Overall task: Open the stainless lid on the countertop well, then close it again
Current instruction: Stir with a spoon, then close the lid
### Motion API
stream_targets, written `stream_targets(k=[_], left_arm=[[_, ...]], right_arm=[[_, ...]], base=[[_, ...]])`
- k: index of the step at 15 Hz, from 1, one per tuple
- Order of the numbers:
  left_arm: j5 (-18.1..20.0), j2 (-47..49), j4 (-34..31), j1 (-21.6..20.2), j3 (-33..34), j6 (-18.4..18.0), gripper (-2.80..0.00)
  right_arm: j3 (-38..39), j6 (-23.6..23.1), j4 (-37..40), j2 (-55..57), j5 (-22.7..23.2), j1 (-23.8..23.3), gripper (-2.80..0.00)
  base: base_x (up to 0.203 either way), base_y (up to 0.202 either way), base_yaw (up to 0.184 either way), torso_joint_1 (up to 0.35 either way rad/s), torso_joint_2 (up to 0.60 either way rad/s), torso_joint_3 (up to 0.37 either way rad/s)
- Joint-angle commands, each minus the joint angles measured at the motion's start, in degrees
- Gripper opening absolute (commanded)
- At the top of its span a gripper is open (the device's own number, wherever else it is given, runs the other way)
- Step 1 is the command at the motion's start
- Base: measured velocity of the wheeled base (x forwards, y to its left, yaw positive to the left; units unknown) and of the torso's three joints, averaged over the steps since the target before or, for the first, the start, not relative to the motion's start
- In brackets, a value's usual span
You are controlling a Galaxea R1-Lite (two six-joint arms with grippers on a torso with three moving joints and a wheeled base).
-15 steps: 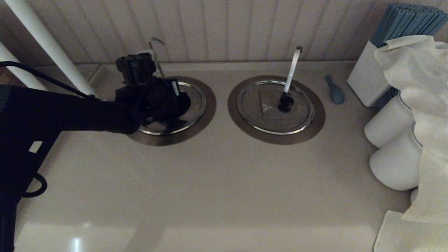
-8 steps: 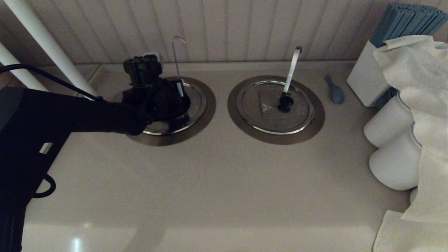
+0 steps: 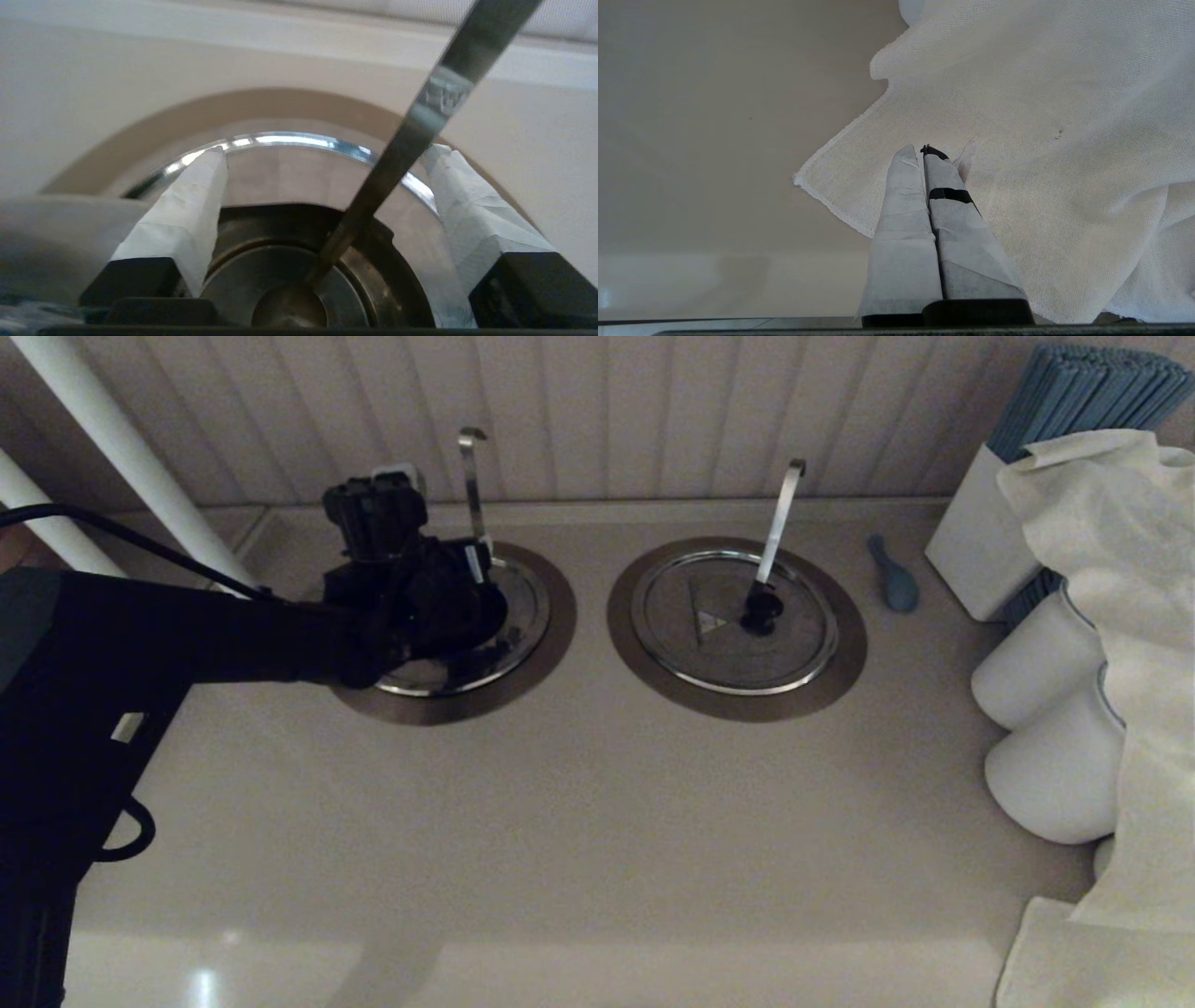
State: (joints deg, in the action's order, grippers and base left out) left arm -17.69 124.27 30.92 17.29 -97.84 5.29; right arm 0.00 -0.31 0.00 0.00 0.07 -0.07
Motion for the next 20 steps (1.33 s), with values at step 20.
stream_targets(k=[20], left_arm=[[6.39,-11.66,-7.65,-7.11,4.02,5.82,0.00]], right_arm=[[0.00,-0.05,0.00,0.00,0.01,0.04,-2.80]], base=[[0.000,0.000,0.000,0.000,0.00,0.000]])
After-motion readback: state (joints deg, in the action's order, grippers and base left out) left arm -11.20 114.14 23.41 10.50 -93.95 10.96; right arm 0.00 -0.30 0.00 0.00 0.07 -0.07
